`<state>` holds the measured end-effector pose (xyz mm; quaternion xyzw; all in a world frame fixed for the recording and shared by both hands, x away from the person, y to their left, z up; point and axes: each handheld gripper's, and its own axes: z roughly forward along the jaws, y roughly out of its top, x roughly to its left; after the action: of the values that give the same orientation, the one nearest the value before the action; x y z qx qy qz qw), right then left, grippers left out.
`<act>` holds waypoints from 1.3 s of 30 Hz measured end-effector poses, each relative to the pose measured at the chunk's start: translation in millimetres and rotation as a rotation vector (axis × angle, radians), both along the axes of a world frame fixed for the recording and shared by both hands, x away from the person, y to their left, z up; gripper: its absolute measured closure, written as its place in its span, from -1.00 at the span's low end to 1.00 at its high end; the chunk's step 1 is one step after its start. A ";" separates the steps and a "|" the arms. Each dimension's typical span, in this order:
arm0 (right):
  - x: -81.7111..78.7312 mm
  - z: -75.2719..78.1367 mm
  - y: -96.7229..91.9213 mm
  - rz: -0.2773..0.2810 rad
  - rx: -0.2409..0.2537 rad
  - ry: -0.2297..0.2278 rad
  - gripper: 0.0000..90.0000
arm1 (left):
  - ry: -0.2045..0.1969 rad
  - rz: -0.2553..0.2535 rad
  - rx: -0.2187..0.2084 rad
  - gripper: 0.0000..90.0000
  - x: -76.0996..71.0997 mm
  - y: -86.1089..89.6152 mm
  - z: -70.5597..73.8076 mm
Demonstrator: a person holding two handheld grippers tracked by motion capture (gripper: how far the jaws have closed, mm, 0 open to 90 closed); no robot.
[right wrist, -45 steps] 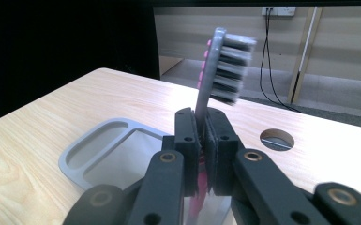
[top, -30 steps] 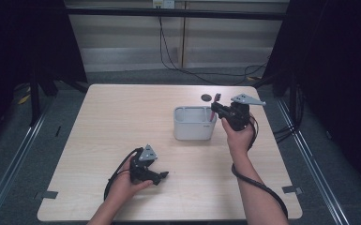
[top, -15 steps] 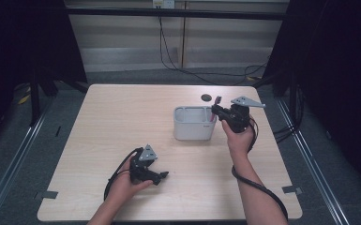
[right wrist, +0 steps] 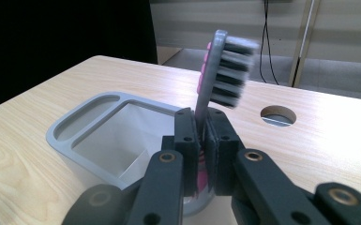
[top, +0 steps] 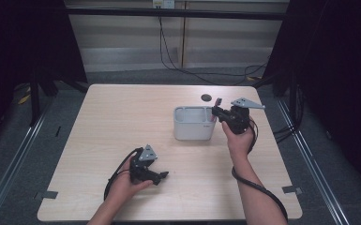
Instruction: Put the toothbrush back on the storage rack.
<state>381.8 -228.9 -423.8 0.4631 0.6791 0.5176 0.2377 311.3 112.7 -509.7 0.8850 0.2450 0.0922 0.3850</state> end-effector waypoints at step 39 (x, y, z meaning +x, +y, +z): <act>-15.5 -6.1 0.5 0.023 0.009 -0.007 0.83 | 0.000 0.001 -0.001 -0.65 -0.1 -0.1 -0.1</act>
<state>366.3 -228.5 -429.9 0.4546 0.6810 0.5251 0.2320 311.3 112.6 -509.8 0.8847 0.2455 0.0922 0.3853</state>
